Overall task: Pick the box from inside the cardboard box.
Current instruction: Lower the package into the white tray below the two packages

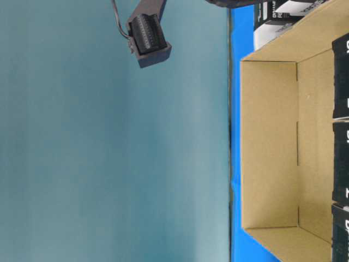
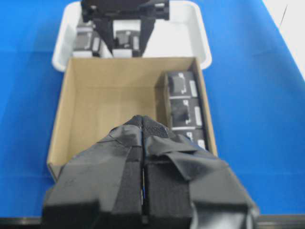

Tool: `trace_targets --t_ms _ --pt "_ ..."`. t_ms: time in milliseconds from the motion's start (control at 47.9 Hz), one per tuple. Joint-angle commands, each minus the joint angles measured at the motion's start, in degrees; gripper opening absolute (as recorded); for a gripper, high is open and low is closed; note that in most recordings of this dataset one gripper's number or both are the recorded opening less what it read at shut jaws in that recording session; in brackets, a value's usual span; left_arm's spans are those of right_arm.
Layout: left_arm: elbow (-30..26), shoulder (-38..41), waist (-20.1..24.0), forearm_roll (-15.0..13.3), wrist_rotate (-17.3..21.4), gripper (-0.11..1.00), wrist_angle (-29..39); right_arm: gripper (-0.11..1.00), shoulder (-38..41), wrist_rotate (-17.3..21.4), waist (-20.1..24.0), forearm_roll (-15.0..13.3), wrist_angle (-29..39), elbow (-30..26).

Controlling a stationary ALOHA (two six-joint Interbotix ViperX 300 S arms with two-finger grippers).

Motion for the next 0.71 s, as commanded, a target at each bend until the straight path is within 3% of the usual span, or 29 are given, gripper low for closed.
trace_targets --t_ms 0,647,689 --pt "-1.67 0.88 0.18 0.18 0.0 -0.06 -0.53 0.61 0.26 -0.18 -0.18 -0.53 -0.35 -0.53" --pt "-1.76 0.79 0.26 0.18 -0.09 -0.06 -0.53 0.61 1.67 -0.26 0.18 -1.05 -0.35 -1.05" --pt "-1.76 0.79 0.26 0.18 -0.09 -0.06 -0.53 0.67 1.67 -0.26 0.35 -1.05 -0.53 -1.05"
